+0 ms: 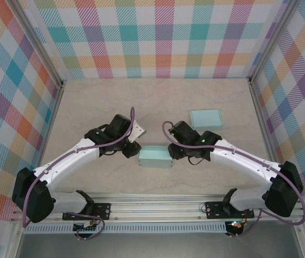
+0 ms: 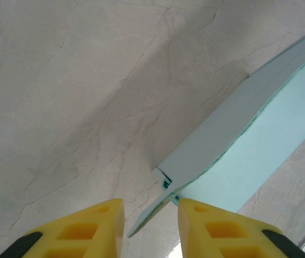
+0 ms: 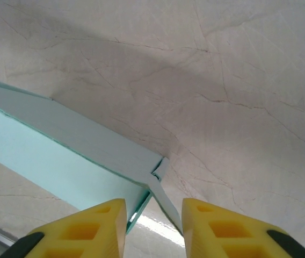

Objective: Fold the paper box

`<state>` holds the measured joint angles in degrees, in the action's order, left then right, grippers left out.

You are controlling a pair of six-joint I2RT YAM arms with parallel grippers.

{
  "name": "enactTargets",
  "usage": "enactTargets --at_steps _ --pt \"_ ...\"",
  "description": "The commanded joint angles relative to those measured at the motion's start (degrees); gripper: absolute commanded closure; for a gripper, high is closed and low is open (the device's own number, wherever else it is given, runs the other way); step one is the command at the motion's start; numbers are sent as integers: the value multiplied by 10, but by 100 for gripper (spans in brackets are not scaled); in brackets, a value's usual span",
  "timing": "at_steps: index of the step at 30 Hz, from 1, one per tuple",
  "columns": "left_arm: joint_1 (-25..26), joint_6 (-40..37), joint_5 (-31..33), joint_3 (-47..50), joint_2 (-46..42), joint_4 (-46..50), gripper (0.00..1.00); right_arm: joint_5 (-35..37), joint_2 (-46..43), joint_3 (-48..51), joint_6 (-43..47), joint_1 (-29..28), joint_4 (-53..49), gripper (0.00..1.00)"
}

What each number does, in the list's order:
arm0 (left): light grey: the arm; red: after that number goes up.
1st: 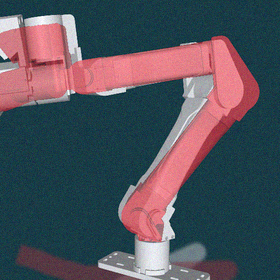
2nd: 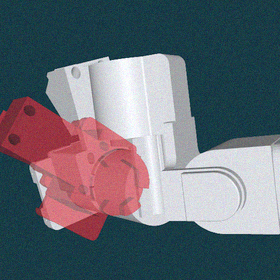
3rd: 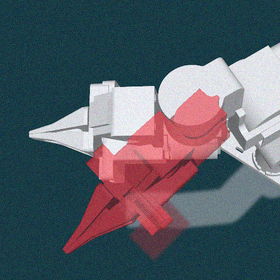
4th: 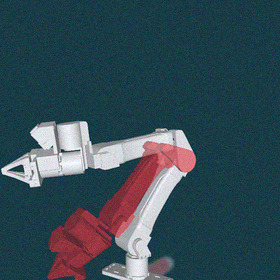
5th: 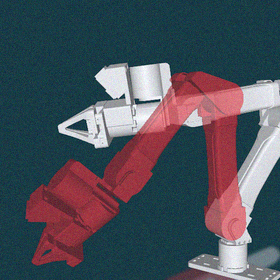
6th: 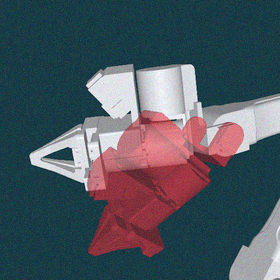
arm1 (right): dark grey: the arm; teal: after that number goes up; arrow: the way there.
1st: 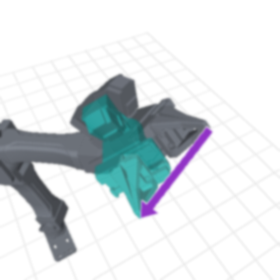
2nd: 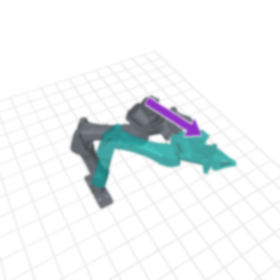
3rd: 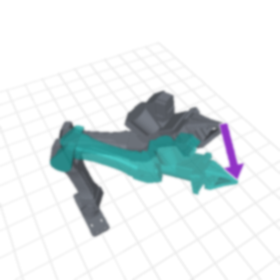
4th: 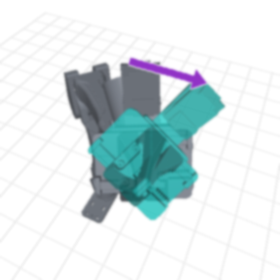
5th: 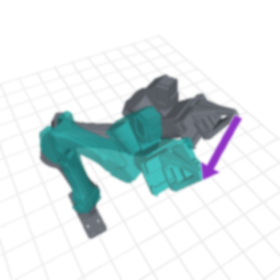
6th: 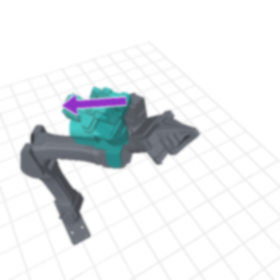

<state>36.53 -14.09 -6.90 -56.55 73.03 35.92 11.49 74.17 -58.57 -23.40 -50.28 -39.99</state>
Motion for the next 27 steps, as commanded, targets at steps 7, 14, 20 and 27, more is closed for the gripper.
enactTargets --at_steps 7,14,20,27 --pt "3 52 -25 -19 3 13 79 3 5 -16 -32 -15 -5 80" --pt "15 77 -15 -18 19 20 86 11 9 -20 -37 -17 -5 87" --pt "21 106 -8 -18 13 10 97 14 9 -24 -41 -19 1 92" --pt "24 213 -3 33 -25 -63 100 17 25 -25 -65 -31 23 95"
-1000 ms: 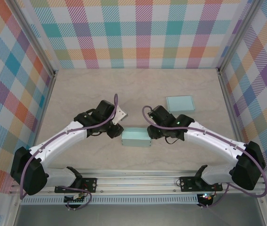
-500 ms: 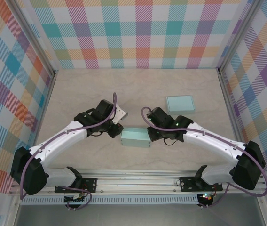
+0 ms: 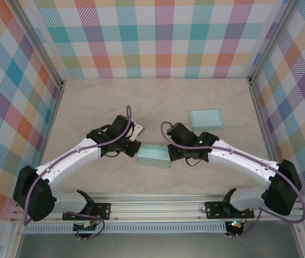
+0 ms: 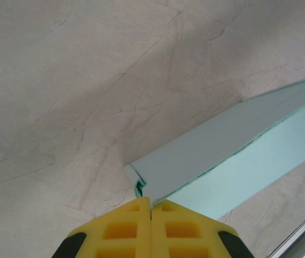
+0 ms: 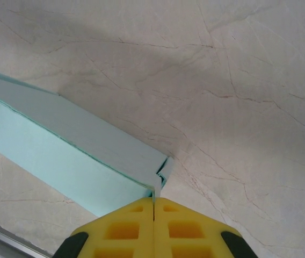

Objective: Fold the paper box

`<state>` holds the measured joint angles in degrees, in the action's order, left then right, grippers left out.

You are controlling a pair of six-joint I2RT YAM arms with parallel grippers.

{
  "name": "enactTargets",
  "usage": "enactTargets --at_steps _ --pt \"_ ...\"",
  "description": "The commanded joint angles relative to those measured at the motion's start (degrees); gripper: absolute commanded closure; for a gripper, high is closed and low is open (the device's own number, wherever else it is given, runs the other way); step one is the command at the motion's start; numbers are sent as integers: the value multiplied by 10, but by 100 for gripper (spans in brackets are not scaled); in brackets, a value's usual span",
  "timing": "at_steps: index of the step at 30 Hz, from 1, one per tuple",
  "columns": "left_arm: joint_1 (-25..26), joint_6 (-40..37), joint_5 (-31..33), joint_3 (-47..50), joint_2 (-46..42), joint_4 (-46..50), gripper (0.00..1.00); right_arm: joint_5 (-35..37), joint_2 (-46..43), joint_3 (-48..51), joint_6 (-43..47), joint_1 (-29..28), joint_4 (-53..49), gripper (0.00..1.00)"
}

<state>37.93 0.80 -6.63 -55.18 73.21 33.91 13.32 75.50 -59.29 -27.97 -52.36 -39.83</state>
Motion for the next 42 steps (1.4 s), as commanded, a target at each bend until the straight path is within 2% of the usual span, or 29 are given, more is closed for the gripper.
enactTargets --at_steps 1,7,17,28,42 --pt "12 80 -2 32 -36 -56 100 2 16 -18 -25 -13 27 95" --pt "22 137 25 90 -92 -119 100 31 26 -17 -60 -17 65 95" --pt "48 168 86 127 -123 -174 100 33 19 26 -109 -18 175 95" --pt "54 200 127 167 -147 -231 100 42 40 46 -121 -24 189 98" --pt "55 247 141 193 -166 -254 100 73 48 52 -108 -41 193 100"
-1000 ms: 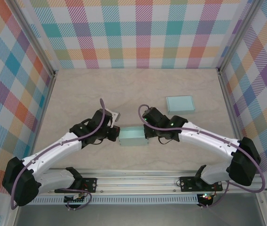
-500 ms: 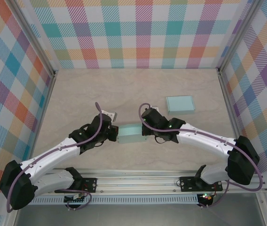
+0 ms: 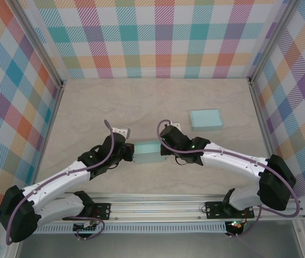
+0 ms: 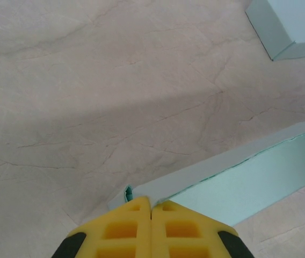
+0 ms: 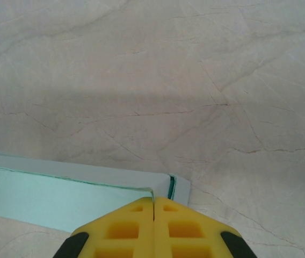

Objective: Fold the paper box

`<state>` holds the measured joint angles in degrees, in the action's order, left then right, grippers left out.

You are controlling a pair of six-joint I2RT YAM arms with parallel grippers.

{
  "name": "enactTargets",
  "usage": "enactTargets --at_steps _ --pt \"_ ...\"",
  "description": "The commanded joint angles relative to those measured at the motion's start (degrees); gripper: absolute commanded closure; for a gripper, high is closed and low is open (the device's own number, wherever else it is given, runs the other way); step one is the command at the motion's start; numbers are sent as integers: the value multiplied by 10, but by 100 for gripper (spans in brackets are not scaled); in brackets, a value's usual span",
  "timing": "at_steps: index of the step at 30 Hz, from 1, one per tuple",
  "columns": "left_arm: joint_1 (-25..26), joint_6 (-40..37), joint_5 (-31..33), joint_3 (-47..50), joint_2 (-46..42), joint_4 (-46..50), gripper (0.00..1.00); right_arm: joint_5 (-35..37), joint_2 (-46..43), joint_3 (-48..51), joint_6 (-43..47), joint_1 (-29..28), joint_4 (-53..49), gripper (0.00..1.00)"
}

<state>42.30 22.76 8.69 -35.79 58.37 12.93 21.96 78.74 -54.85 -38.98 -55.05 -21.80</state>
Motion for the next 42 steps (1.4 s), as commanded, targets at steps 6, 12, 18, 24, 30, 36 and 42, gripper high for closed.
enactTargets --at_steps 6,12,18,24,30,36,42 --pt "11 48 -8 -28 -22 -12 100 2 18 -1 12 -23 3 100" --pt "11 66 -9 -18 -12 -28 100 9 23 -10 18 -29 -8 100" --pt "11 70 -19 -21 -5 -33 100 14 22 -10 17 -30 -11 100" --pt "11 64 -8 -17 -8 -26 100 15 22 -10 17 -30 -11 100" --pt "11 57 11 19 -6 -43 100 17 29 -8 15 -32 -6 100" --pt "10 37 32 44 -2 -58 100 27 36 0 21 -37 8 100" --pt "11 24 48 49 3 -57 100 37 34 10 32 -40 24 100"
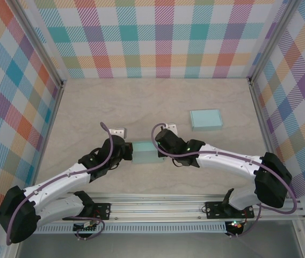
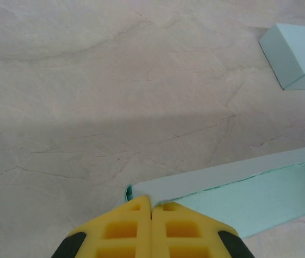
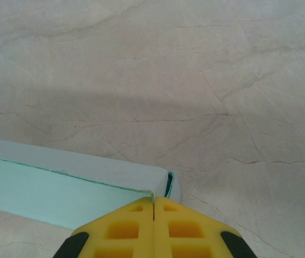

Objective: Fold the paper box

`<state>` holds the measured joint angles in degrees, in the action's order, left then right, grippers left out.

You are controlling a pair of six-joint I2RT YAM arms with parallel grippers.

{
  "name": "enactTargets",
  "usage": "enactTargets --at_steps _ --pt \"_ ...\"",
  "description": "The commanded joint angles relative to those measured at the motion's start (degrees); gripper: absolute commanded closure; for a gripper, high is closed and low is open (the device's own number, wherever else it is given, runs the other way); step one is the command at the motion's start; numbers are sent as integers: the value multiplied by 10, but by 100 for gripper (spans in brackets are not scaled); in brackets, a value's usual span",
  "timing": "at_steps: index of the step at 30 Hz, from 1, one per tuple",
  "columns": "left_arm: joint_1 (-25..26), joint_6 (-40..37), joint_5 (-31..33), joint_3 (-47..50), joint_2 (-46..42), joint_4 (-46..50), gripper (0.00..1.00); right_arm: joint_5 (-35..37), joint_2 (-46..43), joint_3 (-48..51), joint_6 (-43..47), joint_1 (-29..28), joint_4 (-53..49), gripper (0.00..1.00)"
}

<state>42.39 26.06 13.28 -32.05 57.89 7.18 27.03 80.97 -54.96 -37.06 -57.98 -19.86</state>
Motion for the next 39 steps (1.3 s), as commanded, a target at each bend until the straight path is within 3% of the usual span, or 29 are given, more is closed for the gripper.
enactTargets --at_steps 1,7,17,28,39 --pt "10 -12 9 9 7 8 100 -12 10 13 15 -11 5 100" --pt "10 -25 23 8 -5 26 100 -8 -2 39 19 -15 23 100" --pt "10 -44 -13 54 -15 -96 100 30 -7 80 63 -36 97 100" --pt "10 -105 -9 35 -1 -224 100 98 -58 131 182 -36 244 100" --pt "10 -205 -13 24 112 -399 100 132 -48 207 326 -32 485 100"
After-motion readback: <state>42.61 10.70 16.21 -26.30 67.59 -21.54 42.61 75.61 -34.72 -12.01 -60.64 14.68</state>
